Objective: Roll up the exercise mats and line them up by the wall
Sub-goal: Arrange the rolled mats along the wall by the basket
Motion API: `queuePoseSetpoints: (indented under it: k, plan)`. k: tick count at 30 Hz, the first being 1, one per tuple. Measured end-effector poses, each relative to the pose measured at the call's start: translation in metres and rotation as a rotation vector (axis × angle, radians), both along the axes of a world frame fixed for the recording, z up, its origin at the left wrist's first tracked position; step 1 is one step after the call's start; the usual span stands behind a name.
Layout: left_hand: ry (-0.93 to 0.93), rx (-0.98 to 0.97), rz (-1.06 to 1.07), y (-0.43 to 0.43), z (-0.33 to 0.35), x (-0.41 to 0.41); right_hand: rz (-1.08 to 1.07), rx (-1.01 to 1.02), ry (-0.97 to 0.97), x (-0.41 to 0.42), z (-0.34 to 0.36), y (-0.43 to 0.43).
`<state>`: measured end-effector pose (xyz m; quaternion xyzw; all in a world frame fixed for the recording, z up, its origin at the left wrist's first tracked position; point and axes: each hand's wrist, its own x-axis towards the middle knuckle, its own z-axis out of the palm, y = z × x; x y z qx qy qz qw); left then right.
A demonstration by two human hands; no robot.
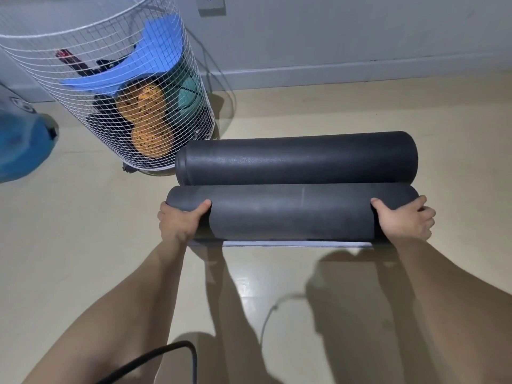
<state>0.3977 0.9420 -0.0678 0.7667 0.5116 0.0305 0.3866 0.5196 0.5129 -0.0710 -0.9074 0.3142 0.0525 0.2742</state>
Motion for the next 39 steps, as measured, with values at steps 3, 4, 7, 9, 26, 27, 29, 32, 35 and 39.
queuePoseSetpoints:
  k: [3,4,7,9,26,27,29,32,35,39]
  plan:
    - [-0.004,0.025,-0.011,0.0,-0.004,-0.003,-0.049,0.069,0.025,0.003,0.004,-0.003]
    - [0.002,0.034,-0.019,0.0,-0.006,-0.003,-0.034,0.107,0.039,0.004,0.006,-0.004]
    - [0.013,0.047,-0.025,0.0,-0.007,0.001,-0.033,0.13,0.076,0.004,0.008,-0.002]
    - [0.041,0.07,-0.015,-0.002,-0.004,0.003,-0.081,0.058,0.079,0.003,0.01,0.008]
    - [0.079,-0.572,0.245,-0.083,-0.045,-0.01,1.244,-0.607,0.145,-0.013,0.018,0.094]
    - [0.069,-0.612,0.23,-0.09,-0.045,-0.009,1.271,-0.619,0.119,-0.008,0.018,0.09]
    - [0.031,-0.685,0.252,-0.103,-0.032,-0.005,1.296,-0.648,0.086,-0.002,0.017,0.088]
    - [-0.021,-0.713,0.371,-0.117,-0.026,0.002,1.324,-0.664,0.096,0.004,0.017,0.091]
    - [-0.12,-0.705,0.473,-0.129,-0.027,0.007,1.351,-0.661,0.113,0.008,0.017,0.091]
    - [-0.18,-0.674,0.581,-0.134,-0.026,0.01,1.379,-0.658,0.157,0.014,0.023,0.094]
